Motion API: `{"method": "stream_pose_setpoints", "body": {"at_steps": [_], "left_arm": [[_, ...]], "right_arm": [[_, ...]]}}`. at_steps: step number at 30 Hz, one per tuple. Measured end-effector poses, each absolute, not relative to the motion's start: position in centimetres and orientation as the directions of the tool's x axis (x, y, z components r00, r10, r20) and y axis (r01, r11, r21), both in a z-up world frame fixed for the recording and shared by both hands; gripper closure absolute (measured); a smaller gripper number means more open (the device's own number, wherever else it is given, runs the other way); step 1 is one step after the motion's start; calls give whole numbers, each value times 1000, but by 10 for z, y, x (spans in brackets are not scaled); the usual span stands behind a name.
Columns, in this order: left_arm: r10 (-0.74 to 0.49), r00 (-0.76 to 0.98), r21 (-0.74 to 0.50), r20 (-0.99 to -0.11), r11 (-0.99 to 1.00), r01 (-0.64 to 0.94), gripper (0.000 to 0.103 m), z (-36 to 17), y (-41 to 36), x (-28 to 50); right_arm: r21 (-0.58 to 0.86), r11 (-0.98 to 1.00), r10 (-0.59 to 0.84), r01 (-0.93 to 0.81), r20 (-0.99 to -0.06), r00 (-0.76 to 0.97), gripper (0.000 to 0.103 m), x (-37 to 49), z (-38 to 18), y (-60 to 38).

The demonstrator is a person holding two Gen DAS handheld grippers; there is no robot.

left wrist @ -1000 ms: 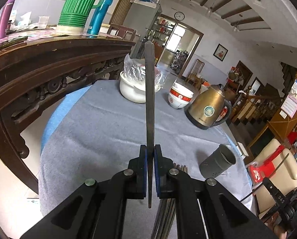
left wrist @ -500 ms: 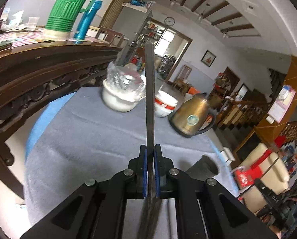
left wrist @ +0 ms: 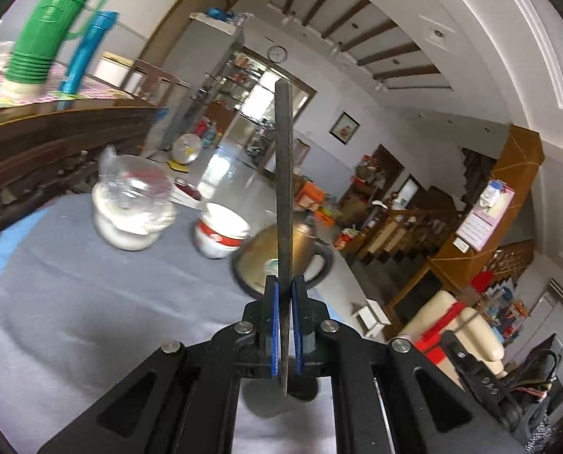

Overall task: Organize utensils
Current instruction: 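Lower both chopsticks into the grey cup and open both tools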

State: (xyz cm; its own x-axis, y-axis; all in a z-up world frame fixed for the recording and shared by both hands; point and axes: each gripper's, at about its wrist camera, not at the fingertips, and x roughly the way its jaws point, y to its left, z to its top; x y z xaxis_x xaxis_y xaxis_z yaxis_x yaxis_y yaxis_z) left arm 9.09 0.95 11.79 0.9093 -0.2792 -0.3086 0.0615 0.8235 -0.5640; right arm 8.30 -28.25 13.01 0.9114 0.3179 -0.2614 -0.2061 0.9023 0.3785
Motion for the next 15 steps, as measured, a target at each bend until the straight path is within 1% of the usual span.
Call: {"method": "stream_pose_setpoints", "body": {"at_steps": [2,6,12,15], "left_arm": [[-294,903,-557,-314,827,76,96,119,-3,103],[-313,880,-524,-357,847,89,96,108,-36,132],[-296,833,-464,-467,884,54,96,75,-58,164],[-285,814,-443,-507,896,37,96,62,-63,170]], "right_arm": [[364,910,303,-198,-259,917,96,95,130,-278],[361,914,300,-184,-298,906,96,123,115,-271],[358,921,297,-152,-395,869,96,154,80,-266],[357,922,302,-148,-428,852,96,161,67,-265]]}}
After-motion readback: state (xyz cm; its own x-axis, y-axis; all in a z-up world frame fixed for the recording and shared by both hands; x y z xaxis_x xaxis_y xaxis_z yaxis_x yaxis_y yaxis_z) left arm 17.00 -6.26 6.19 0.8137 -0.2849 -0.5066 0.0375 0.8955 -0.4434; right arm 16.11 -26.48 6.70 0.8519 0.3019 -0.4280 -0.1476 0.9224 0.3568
